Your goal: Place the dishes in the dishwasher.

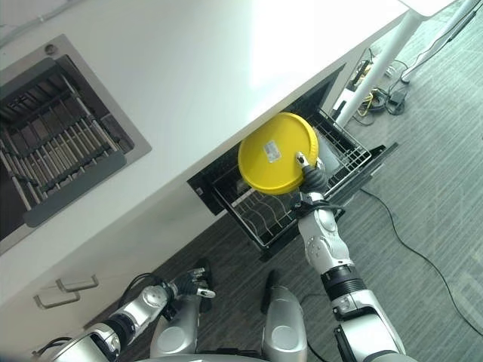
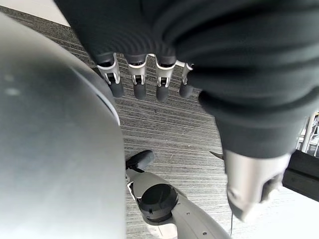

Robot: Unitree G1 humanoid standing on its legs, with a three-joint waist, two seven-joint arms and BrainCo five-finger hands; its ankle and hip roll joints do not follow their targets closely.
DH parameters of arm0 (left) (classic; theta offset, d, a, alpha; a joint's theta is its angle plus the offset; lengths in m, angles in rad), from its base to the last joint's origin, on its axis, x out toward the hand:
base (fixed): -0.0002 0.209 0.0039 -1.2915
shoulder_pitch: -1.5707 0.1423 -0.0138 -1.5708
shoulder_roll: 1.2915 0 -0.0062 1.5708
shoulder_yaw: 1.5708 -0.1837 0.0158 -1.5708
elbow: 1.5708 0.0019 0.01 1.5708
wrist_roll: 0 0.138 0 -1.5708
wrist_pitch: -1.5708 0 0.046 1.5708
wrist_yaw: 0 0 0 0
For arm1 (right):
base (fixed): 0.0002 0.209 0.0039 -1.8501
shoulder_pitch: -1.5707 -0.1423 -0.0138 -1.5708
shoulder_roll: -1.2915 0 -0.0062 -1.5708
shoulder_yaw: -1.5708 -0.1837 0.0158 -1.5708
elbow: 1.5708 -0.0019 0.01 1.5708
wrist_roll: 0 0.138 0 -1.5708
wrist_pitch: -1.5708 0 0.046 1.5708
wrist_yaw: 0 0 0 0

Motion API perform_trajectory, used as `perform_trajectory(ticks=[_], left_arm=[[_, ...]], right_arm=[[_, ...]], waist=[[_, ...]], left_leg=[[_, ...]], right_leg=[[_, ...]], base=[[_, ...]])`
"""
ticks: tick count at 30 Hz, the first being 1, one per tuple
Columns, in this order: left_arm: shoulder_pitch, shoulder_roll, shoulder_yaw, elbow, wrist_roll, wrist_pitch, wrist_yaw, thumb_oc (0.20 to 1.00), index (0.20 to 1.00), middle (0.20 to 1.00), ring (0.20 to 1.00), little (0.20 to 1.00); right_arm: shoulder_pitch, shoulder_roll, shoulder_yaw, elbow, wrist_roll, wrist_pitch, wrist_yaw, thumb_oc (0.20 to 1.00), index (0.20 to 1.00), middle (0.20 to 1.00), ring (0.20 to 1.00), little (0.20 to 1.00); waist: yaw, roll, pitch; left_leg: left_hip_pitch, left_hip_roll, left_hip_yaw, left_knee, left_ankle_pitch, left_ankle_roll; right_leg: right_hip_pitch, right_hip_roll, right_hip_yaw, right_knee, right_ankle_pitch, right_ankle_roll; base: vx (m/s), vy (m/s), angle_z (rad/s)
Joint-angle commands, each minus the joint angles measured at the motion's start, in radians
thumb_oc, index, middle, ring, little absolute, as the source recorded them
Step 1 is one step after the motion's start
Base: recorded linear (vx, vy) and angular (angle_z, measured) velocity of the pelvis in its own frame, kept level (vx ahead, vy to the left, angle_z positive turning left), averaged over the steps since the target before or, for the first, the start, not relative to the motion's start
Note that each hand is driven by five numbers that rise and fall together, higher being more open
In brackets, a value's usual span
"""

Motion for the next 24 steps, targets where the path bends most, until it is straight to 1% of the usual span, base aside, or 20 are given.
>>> perform_trajectory(ticks=[1,2,3,4,5,6,7,8,10,11,13,14,15,16,18,19,21,22,23,24], left_arm=[[0.017,0.021,-0.035,-0.038,-0.006,0.011,-0.021,1.0,1.0,1.0,1.0,1.0],[0.012,0.025,-0.036,-0.042,-0.009,0.009,-0.022,1.0,1.0,1.0,1.0,1.0],[0.01,0.025,-0.036,-0.044,-0.01,0.01,-0.022,1.0,1.0,1.0,1.0,1.0],[0.005,0.039,-0.037,-0.061,-0.006,0.006,-0.024,1.0,1.0,1.0,1.0,1.0],[0.005,0.043,-0.036,-0.064,-0.004,0.001,-0.025,1.0,1.0,1.0,1.0,1.0],[0.004,0.056,-0.037,-0.079,-0.005,-0.011,-0.021,1.0,1.0,1.0,1.0,1.0],[0.005,0.068,-0.035,-0.093,-0.003,-0.026,-0.02,1.0,1.0,1.0,1.0,1.0],[0.005,0.07,-0.035,-0.096,-0.003,-0.027,-0.02,1.0,1.0,1.0,1.0,1.0],[0.01,0.089,-0.033,-0.109,-0.008,-0.044,-0.024,1.0,1.0,1.0,1.0,1.0],[0.011,0.095,-0.032,-0.114,-0.006,-0.049,-0.026,1.0,1.0,1.0,1.0,1.0],[0.006,0.112,-0.036,-0.132,-0.005,-0.049,-0.033,1.0,1.0,1.0,1.0,1.0],[0.002,0.123,-0.042,-0.142,-0.013,-0.051,-0.036,1.0,1.0,1.0,1.0,1.0],[0.0,0.128,-0.043,-0.145,-0.018,-0.054,-0.036,1.0,1.0,1.0,1.0,1.0],[-0.001,0.141,-0.045,-0.157,-0.023,-0.06,-0.036,1.0,1.0,1.0,1.0,1.0],[-0.001,0.162,-0.056,-0.185,-0.019,-0.067,-0.025,1.0,1.0,1.0,1.0,1.0],[0.001,0.179,-0.067,-0.208,-0.018,-0.064,-0.014,1.0,1.0,1.0,1.0,1.0],[0.003,0.204,-0.076,-0.25,-0.016,-0.048,-0.009,1.0,1.0,1.0,1.0,1.0],[0.001,0.224,-0.082,-0.277,-0.014,-0.036,0.0,1.0,1.0,1.0,1.0,1.0],[-0.003,0.238,-0.087,-0.297,-0.01,-0.026,0.005,1.0,1.0,1.0,1.0,1.0],[-0.006,0.249,-0.092,-0.311,-0.009,-0.021,0.008,1.0,1.0,1.0,1.0,1.0]], right_arm=[[-0.141,-0.062,-0.037,-0.029,-0.143,0.02,-0.016,0.2,0.2,0.2,0.2,0.2],[-0.17,-0.083,-0.031,-0.004,-0.199,0.03,-0.037,0.2,0.2,0.2,0.2,0.2],[-0.18,-0.09,-0.027,0.002,-0.221,0.04,-0.04,0.2,0.2,0.2,0.2,0.2],[-0.241,-0.136,-0.007,0.058,-0.302,0.071,-0.063,0.2,0.2,0.2,0.2,0.2],[-0.257,-0.15,0.0,0.068,-0.349,0.092,-0.068,0.2,0.2,0.2,0.2,0.2],[-0.315,-0.213,0.038,0.122,-0.484,0.135,-0.057,0.2,0.2,0.2,0.2,0.2],[-0.361,-0.265,0.096,0.161,-0.579,0.167,-0.05,0.2,0.2,0.2,0.2,0.2],[-0.369,-0.271,0.105,0.167,-0.606,0.175,-0.044,0.2,0.2,0.2,0.2,0.2],[-0.42,-0.333,0.183,0.212,-0.706,0.191,-0.025,0.2,0.2,0.2,0.2,0.2],[-0.437,-0.35,0.21,0.224,-0.725,0.199,-0.011,0.2,0.2,0.2,0.2,0.2],[-0.473,-0.369,0.253,0.239,-0.818,0.209,0.009,0.2,0.2,0.2,0.2,0.2],[-0.504,-0.387,0.299,0.251,-0.937,0.215,0.02,0.2,0.2,0.2,0.2,0.2],[-0.523,-0.396,0.329,0.255,-1.003,0.216,0.019,0.2,0.2,0.2,0.2,0.2],[-0.556,-0.414,0.386,0.255,-1.095,0.227,0.035,0.2,0.2,0.2,0.2,0.2],[-0.619,-0.445,0.492,0.241,-1.167,0.254,0.055,0.2,0.2,0.2,0.2,0.2],[-0.654,-0.459,0.543,0.229,-1.231,0.263,0.069,0.2,0.2,0.2,0.2,0.2],[-0.689,-0.477,0.606,0.222,-1.286,0.266,0.067,0.2,0.2,0.2,0.2,0.2],[-0.712,-0.485,0.642,0.212,-1.324,0.279,0.066,0.2,0.2,0.2,0.2,0.2],[-0.729,-0.489,0.673,0.205,-1.373,0.29,0.05,0.2,0.2,0.2,0.2,0.2],[-0.737,-0.491,0.691,0.209,-1.383,0.291,0.033,0.2,0.2,0.2,0.2,0.2]], waist=[[0.04,0.0,-0.002],[0.046,0.001,0.005],[0.047,0.002,0.008],[0.06,0.006,0.023],[0.063,0.007,0.026],[0.074,0.008,0.037],[0.084,0.01,0.046],[0.085,0.01,0.047],[0.097,0.012,0.054],[0.101,0.013,0.057],[0.107,0.012,0.062],[0.111,0.013,0.066],[0.112,0.012,0.069],[0.116,0.01,0.074],[0.124,0.005,0.074],[0.127,0.002,0.074],[0.133,0.001,0.074],[0.137,-0.001,0.074],[0.141,-0.004,0.074],[0.145,-0.005,0.074]], left_leg=[[0.027,0.001,-0.019,0.036,-0.036,-0.002],[0.021,-0.001,-0.02,0.036,-0.034,-0.001],[0.018,-0.001,-0.021,0.036,-0.033,-0.001],[0.005,-0.005,-0.026,0.038,-0.03,0.002],[0.001,-0.006,-0.028,0.038,-0.03,0.002],[-0.01,-0.009,-0.036,0.037,-0.028,0.003],[-0.019,-0.01,-0.04,0.035,-0.024,0.003],[-0.02,-0.011,-0.042,0.036,-0.024,0.003],[-0.032,-0.012,-0.047,0.037,-0.021,0.005],[-0.034,-0.011,-0.05,0.036,-0.021,0.005],[-0.043,-0.012,-0.053,0.036,-0.02,0.007],[-0.05,-0.013,-0.055,0.036,-0.019,0.007],[-0.055,-0.013,-0.056,0.038,-0.018,0.007],[-0.065,-0.012,-0.061,0.043,-0.018,0.008],[-0.089,-0.01,-0.067,0.05,-0.017,0.008],[-0.105,-0.009,-0.071,0.053,-0.016,0.007],[-0.123,-0.009,-0.079,0.059,-0.016,0.008],[-0.135,-0.01,-0.083,0.062,-0.017,0.008],[-0.146,-0.01,-0.084,0.064,-0.017,0.009],[-0.155,-0.01,-0.086,0.068,-0.018,0.009]], right_leg=[[-0.014,-0.008,-0.002,0.066,0.002,0.017],[-0.021,-0.009,-0.003,0.07,0.003,0.018],[-0.023,-0.009,-0.003,0.072,0.003,0.018],[-0.04,-0.011,-0.005,0.086,0.002,0.018],[-0.045,-0.011,-0.005,0.091,0.001,0.018],[-0.055,-0.008,-0.006,0.096,-0.001,0.018],[-0.064,-0.006,-0.009,0.101,-0.001,0.017],[-0.065,-0.006,-0.01,0.102,-0.001,0.017],[-0.074,-0.006,-0.016,0.11,-0.002,0.016],[-0.076,-0.007,-0.019,0.111,-0.002,0.017],[-0.084,-0.006,-0.022,0.113,-0.002,0.018],[-0.091,-0.005,-0.022,0.115,-0.002,0.019],[-0.095,-0.004,-0.022,0.118,-0.002,0.02],[-0.103,-0.002,-0.022,0.123,-0.002,0.021],[-0.123,0.004,-0.023,0.127,-0.002,0.019],[-0.138,0.01,-0.022,0.13,-0.002,0.019],[-0.154,0.015,-0.021,0.136,-0.004,0.018],[-0.164,0.019,-0.022,0.139,-0.006,0.018],[-0.174,0.022,-0.023,0.143,-0.008,0.019],[-0.181,0.021,-0.025,0.146,-0.008,0.019]], base=[[-0.08,0.04,0.06],[-0.08,0.035,0.0],[-0.11,0.03,0.03],[-0.1,0.025,0.04],[-0.14,0.024,0.11],[-0.13,0.012,0.26],[-0.12,0.007,0.24],[-0.09,0.007,0.19],[-0.06,-0.005,0.03],[-0.05,-0.021,0.04],[-0.06,-0.017,0.06],[-0.06,-0.007,0.04],[-0.07,-0.014,0.02],[-0.05,-0.023,0.02],[-0.06,-0.028,0.05],[-0.06,-0.016,0.04],[-0.04,-0.016,0.01],[-0.04,-0.039,0.02],[-0.04,-0.05,0.02],[-0.05,-0.046,0.04]])
